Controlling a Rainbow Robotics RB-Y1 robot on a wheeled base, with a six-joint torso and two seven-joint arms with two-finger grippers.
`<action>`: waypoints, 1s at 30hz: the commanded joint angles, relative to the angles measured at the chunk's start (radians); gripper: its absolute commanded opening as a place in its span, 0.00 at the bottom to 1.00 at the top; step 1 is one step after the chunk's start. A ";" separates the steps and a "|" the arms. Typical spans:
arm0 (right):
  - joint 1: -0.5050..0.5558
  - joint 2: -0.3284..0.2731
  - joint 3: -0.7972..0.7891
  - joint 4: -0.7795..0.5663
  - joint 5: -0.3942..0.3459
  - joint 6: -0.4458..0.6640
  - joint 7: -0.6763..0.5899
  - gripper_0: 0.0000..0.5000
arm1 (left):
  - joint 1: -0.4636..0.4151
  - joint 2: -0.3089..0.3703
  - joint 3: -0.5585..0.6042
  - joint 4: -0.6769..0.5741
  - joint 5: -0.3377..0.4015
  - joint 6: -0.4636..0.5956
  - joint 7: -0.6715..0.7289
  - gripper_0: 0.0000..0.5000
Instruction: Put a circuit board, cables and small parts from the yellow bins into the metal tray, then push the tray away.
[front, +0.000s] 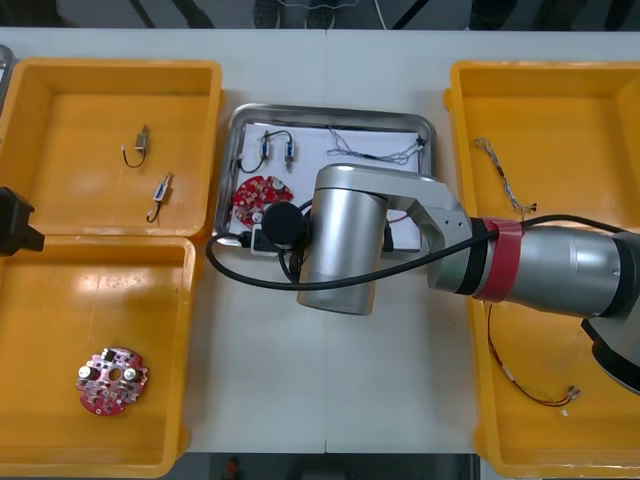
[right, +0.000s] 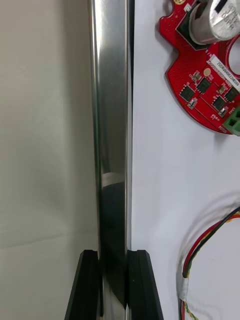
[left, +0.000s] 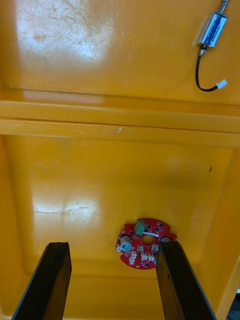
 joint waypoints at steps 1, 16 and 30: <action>-0.048 -0.006 -0.053 0.002 0.040 -0.010 0.043 0.00 | 0.014 0.046 0.029 -0.026 0.005 0.006 -0.066 1.00; -0.094 -0.006 -0.077 0.109 0.042 -0.090 0.077 0.00 | 0.014 0.046 0.029 -0.026 0.005 0.006 -0.066 1.00; -0.151 -0.006 -0.079 0.256 -0.020 -0.242 0.204 0.00 | 0.014 0.046 0.029 -0.026 0.005 0.006 -0.066 1.00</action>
